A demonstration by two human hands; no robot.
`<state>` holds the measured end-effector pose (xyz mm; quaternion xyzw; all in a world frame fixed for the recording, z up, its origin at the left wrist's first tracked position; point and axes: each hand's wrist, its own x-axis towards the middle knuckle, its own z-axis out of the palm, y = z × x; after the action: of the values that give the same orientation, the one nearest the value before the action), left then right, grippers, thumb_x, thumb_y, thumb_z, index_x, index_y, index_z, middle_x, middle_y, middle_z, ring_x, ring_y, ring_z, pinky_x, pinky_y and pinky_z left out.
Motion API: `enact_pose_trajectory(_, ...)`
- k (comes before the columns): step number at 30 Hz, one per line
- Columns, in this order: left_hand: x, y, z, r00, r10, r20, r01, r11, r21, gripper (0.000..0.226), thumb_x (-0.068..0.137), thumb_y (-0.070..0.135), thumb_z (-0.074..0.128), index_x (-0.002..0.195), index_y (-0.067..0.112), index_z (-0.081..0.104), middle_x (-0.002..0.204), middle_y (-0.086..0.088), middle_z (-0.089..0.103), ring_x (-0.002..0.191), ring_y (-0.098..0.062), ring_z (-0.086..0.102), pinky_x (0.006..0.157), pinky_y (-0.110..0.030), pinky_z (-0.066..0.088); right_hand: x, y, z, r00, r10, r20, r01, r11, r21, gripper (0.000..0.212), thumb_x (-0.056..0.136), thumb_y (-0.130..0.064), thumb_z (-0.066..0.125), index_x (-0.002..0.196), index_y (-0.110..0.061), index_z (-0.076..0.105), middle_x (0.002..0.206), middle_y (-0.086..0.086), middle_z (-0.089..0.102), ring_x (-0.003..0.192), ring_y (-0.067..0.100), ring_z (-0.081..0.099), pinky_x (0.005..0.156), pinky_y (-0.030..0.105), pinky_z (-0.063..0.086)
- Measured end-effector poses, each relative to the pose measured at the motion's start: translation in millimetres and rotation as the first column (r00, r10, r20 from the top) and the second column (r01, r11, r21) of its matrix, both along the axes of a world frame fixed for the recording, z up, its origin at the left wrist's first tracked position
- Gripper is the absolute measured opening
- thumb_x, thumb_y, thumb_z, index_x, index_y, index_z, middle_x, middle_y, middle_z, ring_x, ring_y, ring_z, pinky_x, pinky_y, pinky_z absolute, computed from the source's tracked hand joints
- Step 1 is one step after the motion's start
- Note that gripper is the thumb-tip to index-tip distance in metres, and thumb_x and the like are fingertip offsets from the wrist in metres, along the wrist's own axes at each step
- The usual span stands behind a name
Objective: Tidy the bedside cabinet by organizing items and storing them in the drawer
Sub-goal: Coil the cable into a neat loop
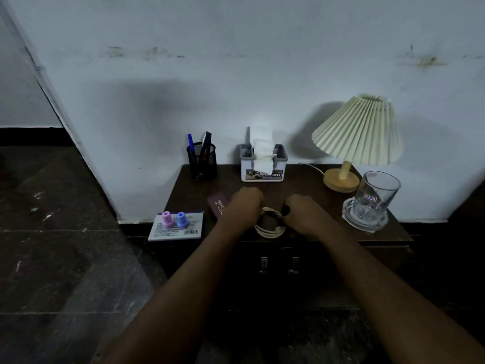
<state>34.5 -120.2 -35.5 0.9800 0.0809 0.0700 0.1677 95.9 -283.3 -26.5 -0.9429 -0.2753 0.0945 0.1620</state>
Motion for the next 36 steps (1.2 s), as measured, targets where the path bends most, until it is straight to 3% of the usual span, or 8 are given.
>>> enact_pose_trajectory(5,3.0,10.7,0.5,1.0,0.005,-0.029,-0.001,0.993,0.122,0.035,0.097,0.035,0.065,0.069,0.02,0.051,0.105,-0.01,0.071,0.111,-0.034,0.064,0.113,-0.058,0.037,8.4,-8.1,3.3,0.998,0.019,-0.054,-0.015,0.996,0.089,0.015,0.094,-0.01,0.058,0.096,-0.014,0.072,0.09,0.006,0.077,0.049,0.015,0.072,0.061,0.033,0.063)
enact_pose_trajectory(10,-10.6,23.3,13.3,0.997,-0.034,-0.072,0.042,0.993,0.109,0.02,0.094,0.031,0.061,0.109,0.027,0.073,0.125,0.004,0.07,0.128,-0.026,0.057,0.117,-0.078,0.006,5.4,-11.2,10.9,0.968,0.246,0.049,-0.249,0.967,0.061,0.039,0.086,0.003,0.057,0.114,-0.016,0.075,0.106,0.003,0.073,0.093,0.017,0.071,0.083,0.033,0.055)
enact_pose_trajectory(13,-24.4,18.2,11.0,0.982,-0.121,-0.148,0.133,0.988,0.075,0.02,0.089,0.044,0.062,0.093,0.029,0.075,0.104,0.011,0.071,0.111,-0.022,0.063,0.113,-0.083,0.002,-0.6,-7.6,15.2,0.907,0.418,0.043,-0.419,0.908,0.014,0.024,0.084,-0.003,0.067,0.092,-0.023,0.077,0.081,-0.011,0.053,0.075,0.0,0.05,0.073,0.026,0.036)
enact_pose_trajectory(18,-32.7,3.5,3.1,0.973,-0.108,-0.204,0.16,0.953,0.257,0.04,0.091,0.063,0.062,0.101,0.028,0.079,0.106,0.005,0.074,0.114,-0.022,0.066,0.114,-0.078,-0.013,-2.8,-4.1,10.8,0.916,0.4,0.043,-0.385,0.903,-0.191,0.031,0.081,-0.031,0.073,0.059,-0.049,0.06,0.08,-0.014,0.058,0.09,0.014,0.065,0.079,0.04,0.055)
enact_pose_trajectory(24,-37.1,-7.3,-4.9,0.982,-0.114,-0.152,0.157,0.938,0.31,0.03,0.096,0.049,0.061,0.11,0.027,0.076,0.113,0.002,0.075,0.117,-0.025,0.066,0.117,-0.073,-0.012,2.4,-16.3,12.9,0.913,0.407,0.031,-0.408,0.911,0.059,0.026,0.081,-0.005,0.064,0.087,-0.029,0.073,0.089,-0.017,0.067,0.089,0.007,0.064,0.079,0.03,0.049)
enact_pose_trajectory(29,-40.0,-16.1,-7.9,0.984,-0.131,-0.121,0.163,0.936,0.313,0.027,0.099,0.031,0.053,0.113,0.024,0.075,0.123,-0.005,0.071,0.128,-0.029,0.058,0.117,-0.074,-0.012,7.4,-21.9,10.2,0.964,0.263,0.027,-0.261,0.933,0.246,0.021,0.086,-0.008,0.067,0.09,-0.026,0.076,0.089,-0.013,0.077,0.086,0.001,0.07,0.083,0.03,0.055)
enact_pose_trajectory(33,-40.3,-17.0,-13.4,0.977,-0.178,-0.118,0.21,0.897,0.388,0.028,0.1,0.026,0.05,0.117,0.017,0.07,0.135,-0.009,0.064,0.143,-0.031,0.045,0.118,-0.07,-0.011,10.4,-20.4,9.6,0.968,0.25,0.029,-0.25,0.942,0.225,0.018,0.086,-0.01,0.067,0.088,-0.026,0.075,0.088,-0.012,0.077,0.085,0.002,0.07,0.08,0.03,0.055)
enact_pose_trajectory(36,-43.1,-11.0,-14.6,0.981,-0.162,-0.102,0.19,0.898,0.397,0.026,0.099,0.026,0.051,0.113,0.015,0.07,0.118,-0.01,0.071,0.125,-0.028,0.06,0.122,-0.064,-0.01,14.1,-23.2,11.0,0.97,0.244,0.005,-0.239,0.946,0.219,0.014,0.087,-0.014,0.068,0.085,-0.027,0.073,0.084,-0.014,0.077,0.08,-0.003,0.069,0.075,0.026,0.053)
